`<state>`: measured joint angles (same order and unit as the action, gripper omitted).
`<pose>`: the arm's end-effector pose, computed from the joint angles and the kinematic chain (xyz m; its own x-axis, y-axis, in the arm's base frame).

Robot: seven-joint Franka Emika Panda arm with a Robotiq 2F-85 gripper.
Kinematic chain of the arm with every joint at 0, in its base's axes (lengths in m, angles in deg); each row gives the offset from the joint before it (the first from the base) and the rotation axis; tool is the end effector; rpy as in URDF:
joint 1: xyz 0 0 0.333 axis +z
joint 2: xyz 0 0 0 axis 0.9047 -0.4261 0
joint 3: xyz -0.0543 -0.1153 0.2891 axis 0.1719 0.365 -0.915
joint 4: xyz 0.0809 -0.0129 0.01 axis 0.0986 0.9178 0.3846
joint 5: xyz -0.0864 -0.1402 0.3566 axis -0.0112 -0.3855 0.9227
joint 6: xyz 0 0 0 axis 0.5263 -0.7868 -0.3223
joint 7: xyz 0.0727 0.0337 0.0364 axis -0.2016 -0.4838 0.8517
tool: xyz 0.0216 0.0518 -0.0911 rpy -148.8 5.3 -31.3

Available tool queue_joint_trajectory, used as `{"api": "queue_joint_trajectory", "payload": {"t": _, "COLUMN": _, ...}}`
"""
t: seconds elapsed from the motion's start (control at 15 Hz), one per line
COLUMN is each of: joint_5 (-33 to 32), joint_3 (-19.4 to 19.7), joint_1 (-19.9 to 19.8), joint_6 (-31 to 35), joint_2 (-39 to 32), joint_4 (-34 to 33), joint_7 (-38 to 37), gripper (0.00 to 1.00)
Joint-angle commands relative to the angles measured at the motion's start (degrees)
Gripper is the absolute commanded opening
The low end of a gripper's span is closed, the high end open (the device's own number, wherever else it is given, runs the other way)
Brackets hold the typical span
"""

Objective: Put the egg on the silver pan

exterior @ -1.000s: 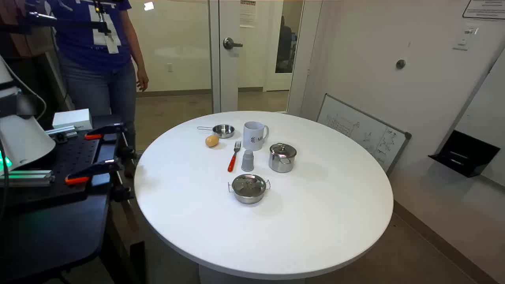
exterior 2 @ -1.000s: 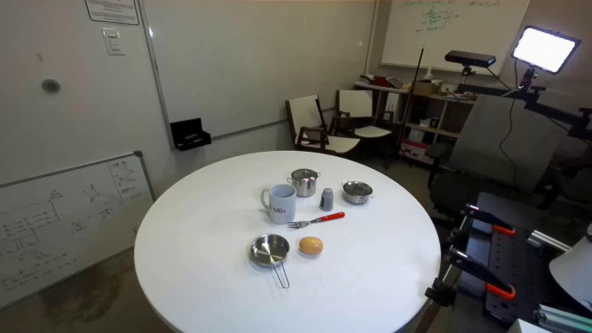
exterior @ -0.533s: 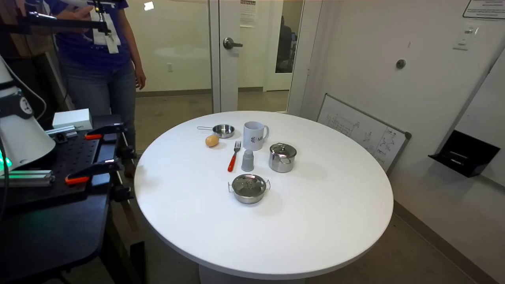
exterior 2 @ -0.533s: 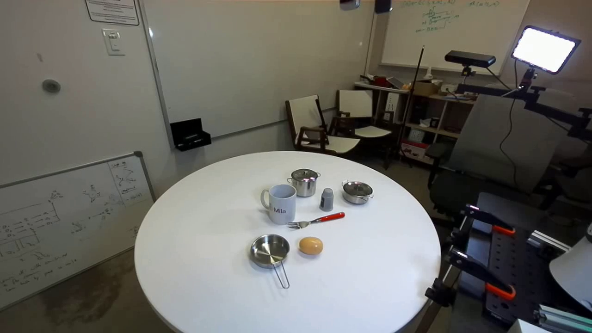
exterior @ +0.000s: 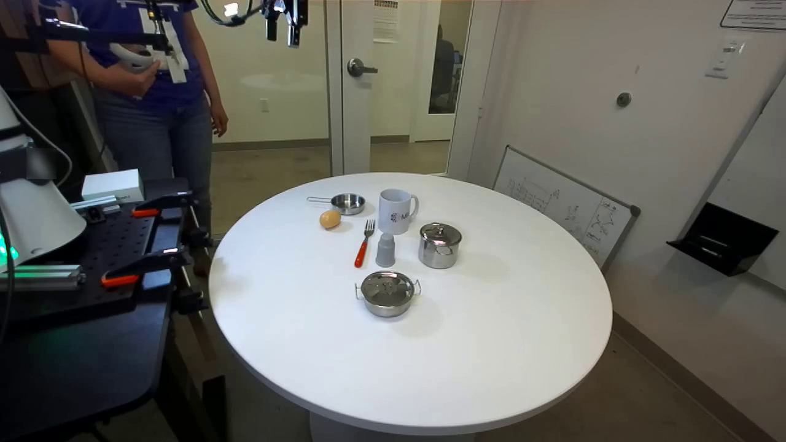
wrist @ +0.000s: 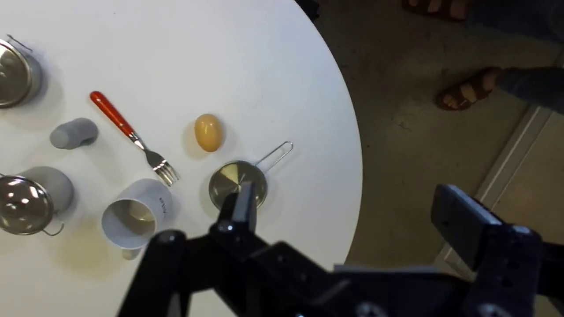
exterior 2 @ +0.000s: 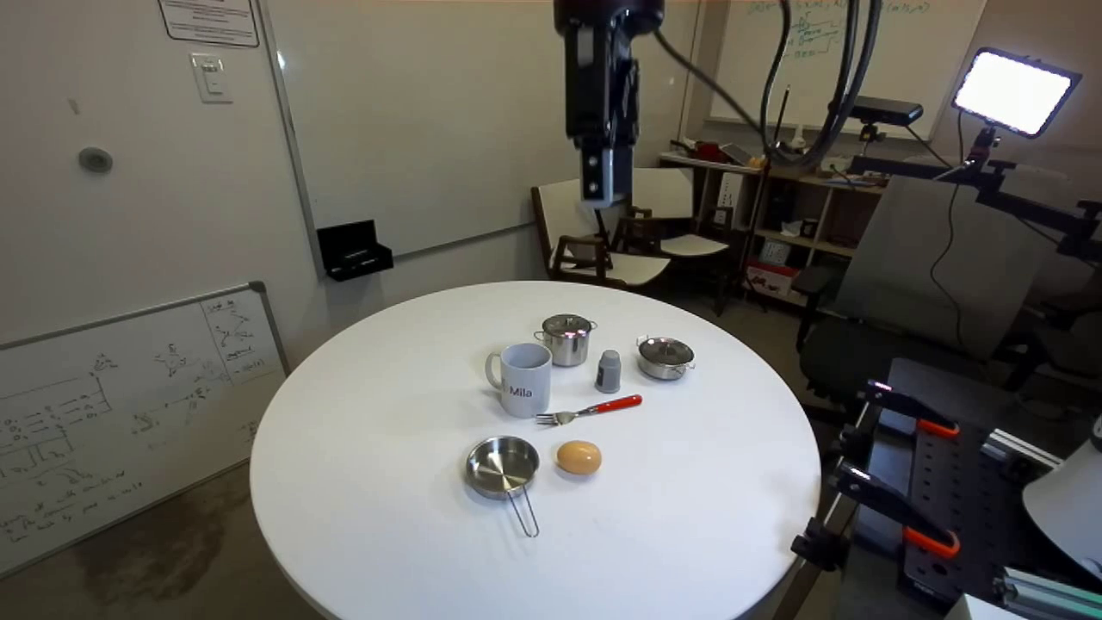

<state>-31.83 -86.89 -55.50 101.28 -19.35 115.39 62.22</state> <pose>0.4620 0.2110 0.4155 0.9263 0.3610 -0.1079 0.3558 -0.9323 -0.0647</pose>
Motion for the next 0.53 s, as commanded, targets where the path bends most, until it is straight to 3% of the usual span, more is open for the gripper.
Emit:
{"api": "queue_joint_trajectory", "payload": {"t": 0.0, "joint_5": 6.37, "joint_3": 2.07, "joint_1": 1.03, "joint_6": 5.96, "joint_2": -3.5, "joint_4": 3.51, "joint_7": 13.38, "gripper": 1.0}}
{"api": "queue_joint_trajectory", "payload": {"t": 0.07, "joint_5": 8.93, "joint_3": 2.32, "joint_1": 0.87, "joint_6": 5.6, "joint_2": -4.66, "joint_4": 3.7, "joint_7": 16.76, "gripper": 1.0}}
{"api": "queue_joint_trajectory", "payload": {"t": 0.2, "joint_5": 10.42, "joint_3": 2.67, "joint_1": 0.29, "joint_6": -2.84, "joint_2": -7.02, "joint_4": 1.5, "joint_7": 16.94, "gripper": 1.0}}
{"api": "queue_joint_trajectory", "payload": {"t": 0.27, "joint_5": 8.21, "joint_3": 2.36, "joint_1": 0.69, "joint_6": 2.02, "joint_2": -5.38, "joint_4": 3.29, "joint_7": 14.88, "gripper": 1.0}}
{"api": "queue_joint_trajectory", "payload": {"t": 0.47, "joint_5": 8.78, "joint_3": 2.68, "joint_1": 0.48, "joint_6": -1.03, "joint_2": -6.75, "joint_4": 2.77, "joint_7": 15.67, "gripper": 1.0}}
